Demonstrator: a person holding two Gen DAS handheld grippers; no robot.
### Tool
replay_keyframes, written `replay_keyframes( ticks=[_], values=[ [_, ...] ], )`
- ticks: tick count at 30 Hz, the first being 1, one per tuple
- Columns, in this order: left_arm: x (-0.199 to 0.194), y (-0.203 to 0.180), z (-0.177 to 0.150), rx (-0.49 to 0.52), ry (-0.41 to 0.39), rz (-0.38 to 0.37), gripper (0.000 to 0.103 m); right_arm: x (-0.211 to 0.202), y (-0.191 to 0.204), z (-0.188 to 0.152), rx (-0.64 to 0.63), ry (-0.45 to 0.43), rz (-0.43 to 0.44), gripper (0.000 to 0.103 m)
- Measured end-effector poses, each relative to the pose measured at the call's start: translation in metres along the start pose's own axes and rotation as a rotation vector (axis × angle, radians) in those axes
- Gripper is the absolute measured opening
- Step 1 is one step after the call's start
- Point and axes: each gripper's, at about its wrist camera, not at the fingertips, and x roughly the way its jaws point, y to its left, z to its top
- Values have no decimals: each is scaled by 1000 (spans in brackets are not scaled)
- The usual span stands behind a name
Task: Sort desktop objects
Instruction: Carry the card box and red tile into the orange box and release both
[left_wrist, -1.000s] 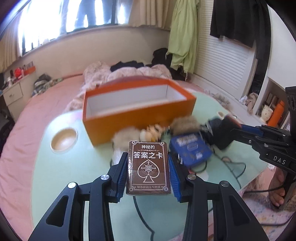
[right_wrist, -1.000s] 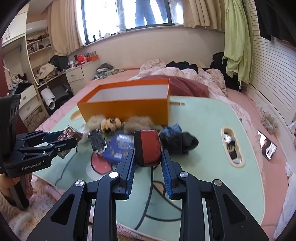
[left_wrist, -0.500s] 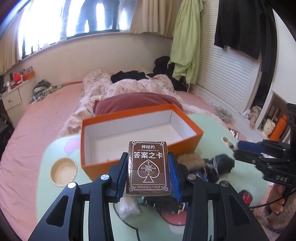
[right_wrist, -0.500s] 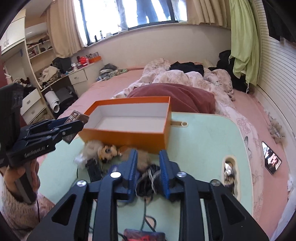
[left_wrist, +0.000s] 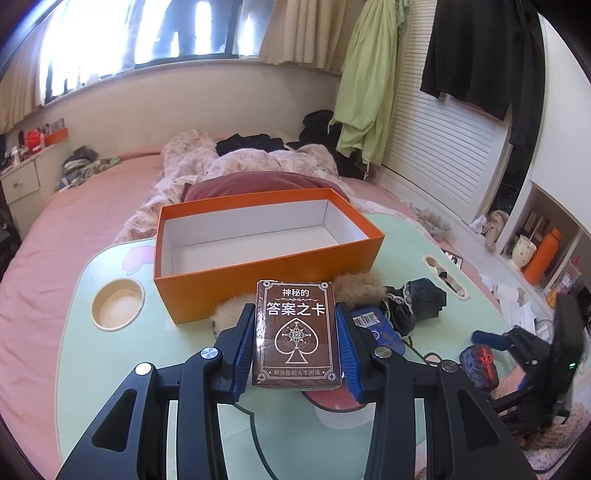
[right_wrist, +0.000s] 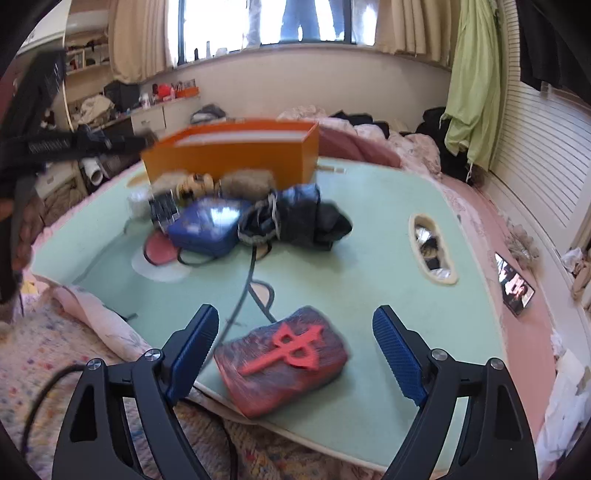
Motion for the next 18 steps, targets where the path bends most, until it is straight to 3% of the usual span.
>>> replay_keyframes(
  ticks=[1,8,10,12,13,18],
  values=[
    [-1,0,-1,-3,-2,-3,40,6,-1,-3,-5,9,4,87],
    [4,-4,-3,-15,7,-21,40,8,-5,-20,-25,-149,28,88],
    [5,-6,-4,-13,9,-26,40,9,-3,-17,-15,-156,18,80],
    [6,-8,-4,-10,12,-26,40,9,1,-10,-18,-147,8,43],
    [6,-9,-4,-9,12,-26,40,10,2,-6,-20,-135,14,39],
    [3,-8,-4,-13,7,-25,40,15,0,7,20,-88,33,39]
  ],
)
